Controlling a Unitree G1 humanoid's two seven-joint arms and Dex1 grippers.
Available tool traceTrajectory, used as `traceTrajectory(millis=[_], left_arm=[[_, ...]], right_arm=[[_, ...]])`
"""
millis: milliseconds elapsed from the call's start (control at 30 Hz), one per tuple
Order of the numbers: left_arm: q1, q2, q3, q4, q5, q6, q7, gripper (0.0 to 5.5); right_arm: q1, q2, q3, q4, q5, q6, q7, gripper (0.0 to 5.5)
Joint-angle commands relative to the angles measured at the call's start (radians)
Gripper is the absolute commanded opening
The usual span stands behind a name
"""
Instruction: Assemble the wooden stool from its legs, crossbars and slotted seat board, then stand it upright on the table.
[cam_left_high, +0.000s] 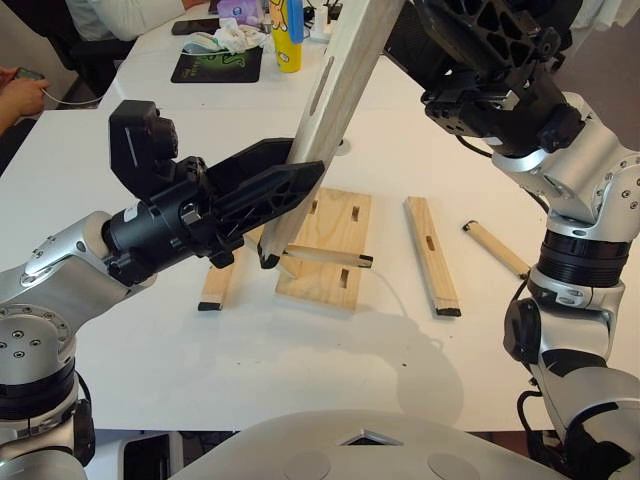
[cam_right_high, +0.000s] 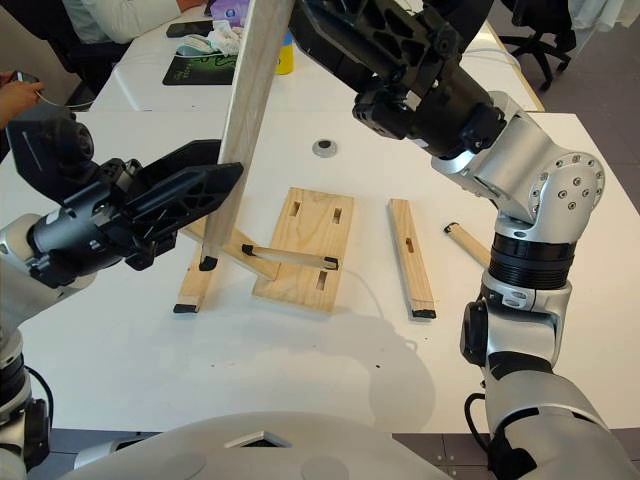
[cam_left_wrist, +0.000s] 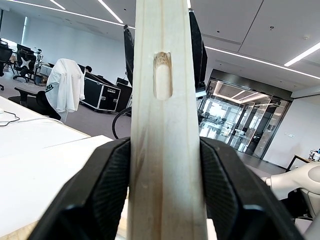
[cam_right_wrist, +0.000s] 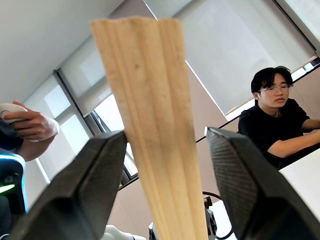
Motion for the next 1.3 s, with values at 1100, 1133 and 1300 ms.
traceTrajectory(millis=[1100,1133,1300], left_arm=[[0.025,0.020,0.040,0.086,0.100,0.004,0.046,3.18],[0.028,0.024,0.029,0.088,0.128,0.010,0.039,3.18],[0.031,0.029,-0.003,0.073,0.207,0.030,-0.007,3.18]], right_arm=[[0.120,-0.190,-0.029,0.041,-0.798,-0.263,0.401,2.07],[0.141,-0.170,-0.017,0.026,-0.842,-0.291,0.398,2.07],[0.163,-0.023,0.025,-0.052,-0.976,-0.405,0.308,2.07]])
